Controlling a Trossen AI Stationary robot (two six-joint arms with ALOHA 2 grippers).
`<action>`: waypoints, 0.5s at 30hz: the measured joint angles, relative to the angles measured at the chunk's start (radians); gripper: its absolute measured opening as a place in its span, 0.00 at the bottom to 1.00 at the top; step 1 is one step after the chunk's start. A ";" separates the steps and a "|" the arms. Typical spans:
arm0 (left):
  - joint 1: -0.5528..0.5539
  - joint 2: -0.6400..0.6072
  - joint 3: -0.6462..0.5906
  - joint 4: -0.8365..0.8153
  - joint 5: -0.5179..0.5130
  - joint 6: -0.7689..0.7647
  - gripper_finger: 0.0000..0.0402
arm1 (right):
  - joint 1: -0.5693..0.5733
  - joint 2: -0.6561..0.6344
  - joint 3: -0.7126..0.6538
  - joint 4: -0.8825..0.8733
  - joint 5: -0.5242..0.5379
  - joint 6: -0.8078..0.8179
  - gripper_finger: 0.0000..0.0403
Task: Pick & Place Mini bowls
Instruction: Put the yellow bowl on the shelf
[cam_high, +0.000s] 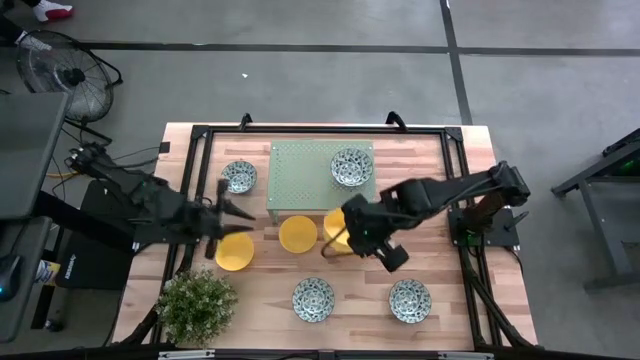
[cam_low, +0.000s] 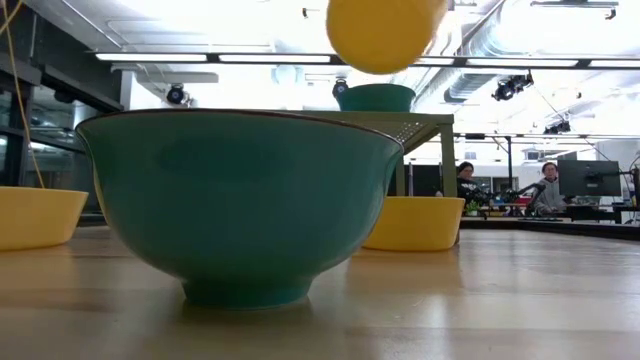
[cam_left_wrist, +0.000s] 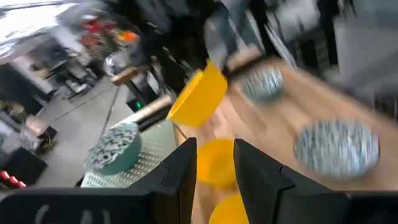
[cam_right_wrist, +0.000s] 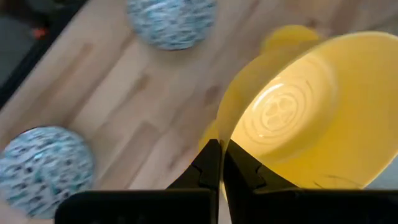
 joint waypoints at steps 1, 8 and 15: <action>0.000 0.045 0.030 -0.032 0.005 0.038 0.26 | 0.015 0.000 -0.014 -0.001 -0.008 -0.011 0.00; 0.000 0.353 0.238 -0.109 0.000 0.236 0.26 | 0.095 0.000 -0.066 -0.003 -0.012 -0.061 0.00; 0.000 0.683 0.484 -0.181 -0.038 0.487 0.26 | 0.140 0.000 -0.074 -0.006 -0.017 -0.127 0.00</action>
